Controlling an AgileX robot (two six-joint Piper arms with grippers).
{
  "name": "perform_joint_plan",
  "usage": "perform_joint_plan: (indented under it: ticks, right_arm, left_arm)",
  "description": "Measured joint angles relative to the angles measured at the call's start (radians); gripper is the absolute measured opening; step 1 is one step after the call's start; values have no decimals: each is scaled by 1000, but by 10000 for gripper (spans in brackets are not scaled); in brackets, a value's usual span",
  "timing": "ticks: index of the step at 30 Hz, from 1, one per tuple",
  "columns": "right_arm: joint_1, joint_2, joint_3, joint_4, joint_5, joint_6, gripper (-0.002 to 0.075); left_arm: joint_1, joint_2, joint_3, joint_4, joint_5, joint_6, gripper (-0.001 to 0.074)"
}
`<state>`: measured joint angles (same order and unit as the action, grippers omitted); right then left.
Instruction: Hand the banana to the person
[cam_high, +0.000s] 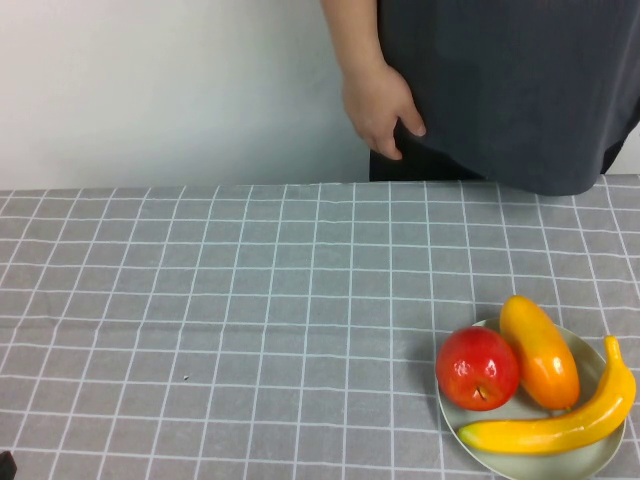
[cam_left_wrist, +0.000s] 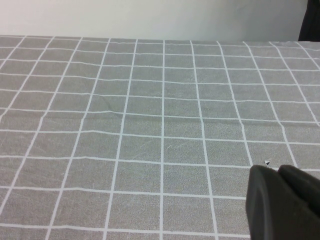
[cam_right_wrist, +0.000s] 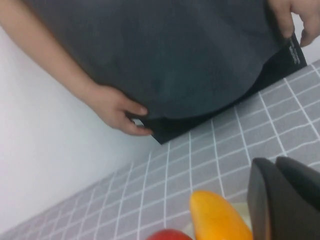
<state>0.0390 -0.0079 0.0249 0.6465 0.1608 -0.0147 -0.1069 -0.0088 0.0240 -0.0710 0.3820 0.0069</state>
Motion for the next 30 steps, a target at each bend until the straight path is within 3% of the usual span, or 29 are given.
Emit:
perform_joint_plan:
  ticks: [6, 12, 23, 30]
  right_arm:
    - [0, 0, 0, 79, -15, -8, -6]
    - [0, 83, -136, 58, 184, -9, -6]
    - [0, 630, -632, -341, 803, -20, -6]
    - [39, 928, -840, -362, 947, -168, -9]
  left_arm:
    - [0, 0, 0, 0, 0, 0, 4]
    - [0, 0, 0, 0, 0, -7, 4]
    - [0, 0, 0, 0, 0, -7, 4]
    - [0, 0, 0, 0, 0, 0, 4]
